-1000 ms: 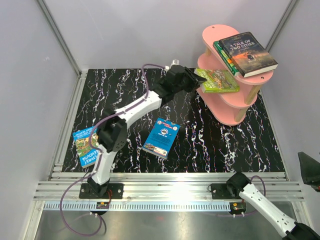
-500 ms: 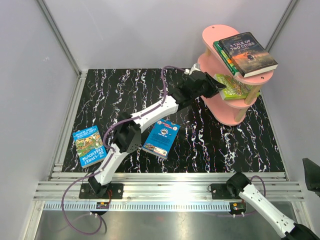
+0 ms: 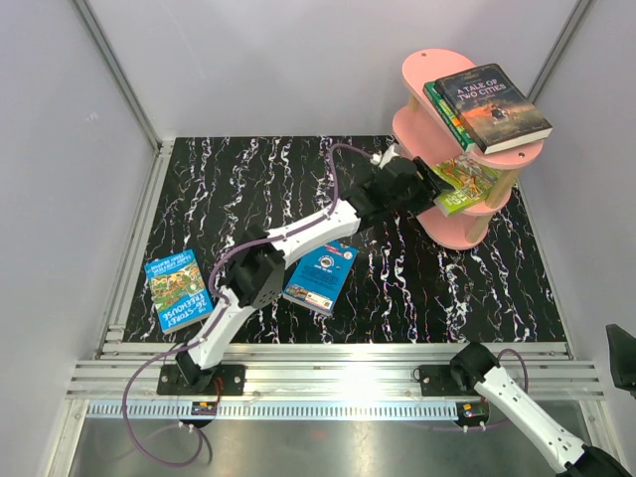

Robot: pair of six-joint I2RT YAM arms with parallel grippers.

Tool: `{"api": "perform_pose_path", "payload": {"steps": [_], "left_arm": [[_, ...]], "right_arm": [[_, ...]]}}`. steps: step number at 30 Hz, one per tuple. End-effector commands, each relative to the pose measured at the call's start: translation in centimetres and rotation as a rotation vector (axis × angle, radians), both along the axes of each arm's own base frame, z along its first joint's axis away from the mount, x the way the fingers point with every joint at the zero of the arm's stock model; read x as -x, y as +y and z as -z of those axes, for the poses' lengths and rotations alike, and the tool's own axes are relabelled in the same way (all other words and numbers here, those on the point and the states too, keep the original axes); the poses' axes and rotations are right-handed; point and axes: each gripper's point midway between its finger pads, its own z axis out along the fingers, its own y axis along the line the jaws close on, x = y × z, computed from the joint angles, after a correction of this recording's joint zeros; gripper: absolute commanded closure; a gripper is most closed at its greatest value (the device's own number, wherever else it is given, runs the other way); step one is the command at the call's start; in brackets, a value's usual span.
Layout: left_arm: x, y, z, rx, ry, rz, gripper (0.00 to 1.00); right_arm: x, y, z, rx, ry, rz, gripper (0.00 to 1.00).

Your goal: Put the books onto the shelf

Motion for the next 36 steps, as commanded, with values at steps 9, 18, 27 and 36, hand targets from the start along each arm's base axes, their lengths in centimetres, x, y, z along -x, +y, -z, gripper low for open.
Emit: {"api": "perform_pose_path", "payload": {"steps": [9, 18, 27, 36], "left_arm": [[3.8, 4.6, -6.2, 0.000, -0.072, 0.031, 0.01], [4.4, 19.4, -8.1, -0.156, -0.131, -0.119, 0.01], [7.9, 36.8, 2.7, -0.679, 0.037, -0.182, 0.01], [11.2, 39.3, 15.8, -0.822, 0.225, 0.125, 0.01]], "right_arm": [[-1.0, 0.7, 0.8, 0.052, 0.021, 0.014, 0.00], [-8.0, 12.0, 0.3, 0.419, 0.118, -0.249, 0.00], [-16.7, 27.4, 10.9, 0.579, 0.433, -0.701, 0.00], [-22.5, 34.4, 25.6, 0.677, 0.812, -0.873, 0.00]]}}
